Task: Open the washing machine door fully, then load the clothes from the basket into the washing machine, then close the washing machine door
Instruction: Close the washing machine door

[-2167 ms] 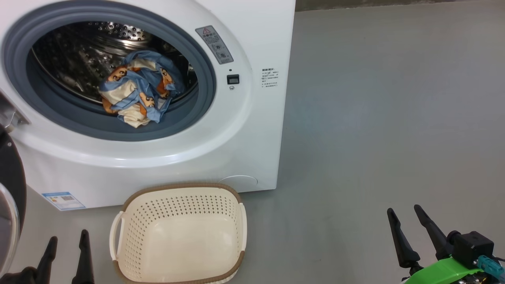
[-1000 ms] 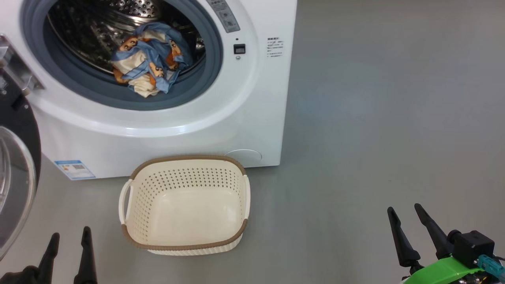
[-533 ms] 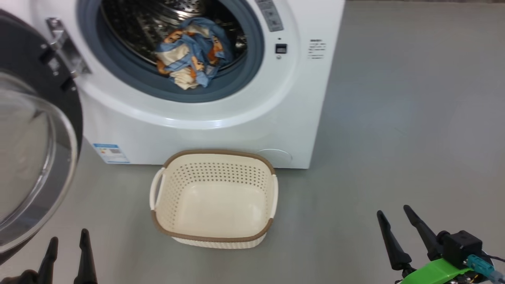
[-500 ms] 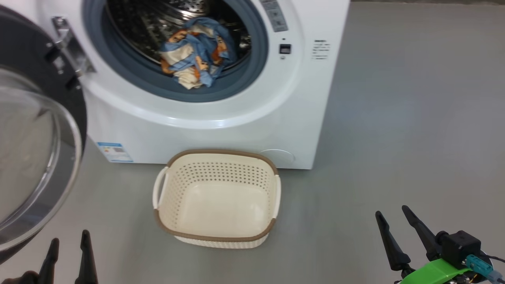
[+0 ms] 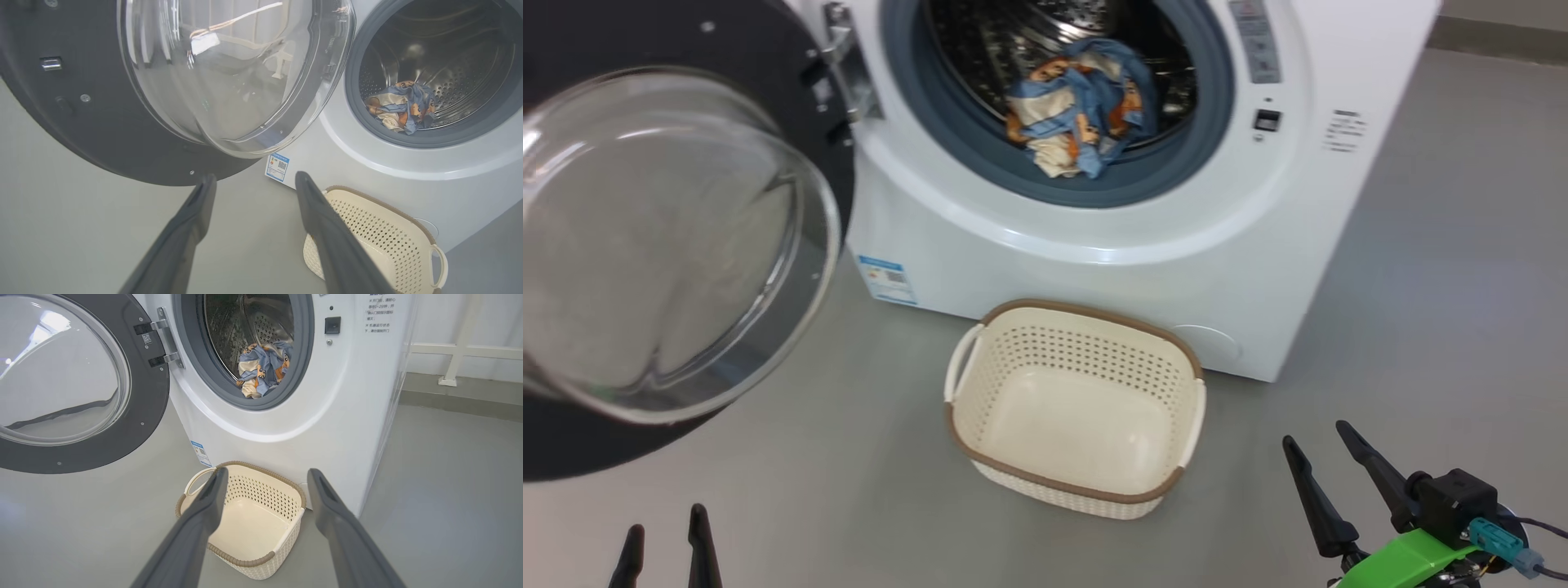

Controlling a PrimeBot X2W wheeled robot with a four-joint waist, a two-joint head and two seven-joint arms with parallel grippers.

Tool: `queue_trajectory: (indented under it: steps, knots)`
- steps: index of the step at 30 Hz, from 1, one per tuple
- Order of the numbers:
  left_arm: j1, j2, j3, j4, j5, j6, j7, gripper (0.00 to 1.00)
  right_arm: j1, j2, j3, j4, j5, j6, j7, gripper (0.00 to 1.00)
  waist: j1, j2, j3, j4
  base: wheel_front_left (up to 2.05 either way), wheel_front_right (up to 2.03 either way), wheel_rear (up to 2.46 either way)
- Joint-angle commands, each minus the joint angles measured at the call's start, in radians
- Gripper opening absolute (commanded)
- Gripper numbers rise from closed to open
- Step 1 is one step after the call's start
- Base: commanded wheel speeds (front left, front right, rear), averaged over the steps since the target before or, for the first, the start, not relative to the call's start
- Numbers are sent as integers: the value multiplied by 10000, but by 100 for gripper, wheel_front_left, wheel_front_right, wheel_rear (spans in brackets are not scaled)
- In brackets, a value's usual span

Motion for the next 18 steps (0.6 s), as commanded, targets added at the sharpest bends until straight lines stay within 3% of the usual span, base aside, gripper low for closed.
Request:
queue_trajectory:
  steps: [1, 10, 18]
  knots:
    - [-111, 105, 368, -243, 143, -13, -65, 100, -340, -150, 247, -188, 139, 16, -74, 100, 0, -1, -60, 759, 0, 0, 0]
    - [-98, -17, 399, -278, 139, -13, -65, 100, -448, -111, 400, -144, 150, 16, -74, 100, 0, -1, -62, 1612, 0, 0, 0]
    - [-23, -85, 476, -316, 152, -13, -65, 100, -467, -76, 477, -94, 153, 16, -74, 100, 0, -1, -89, 1925, 0, 0, 0]
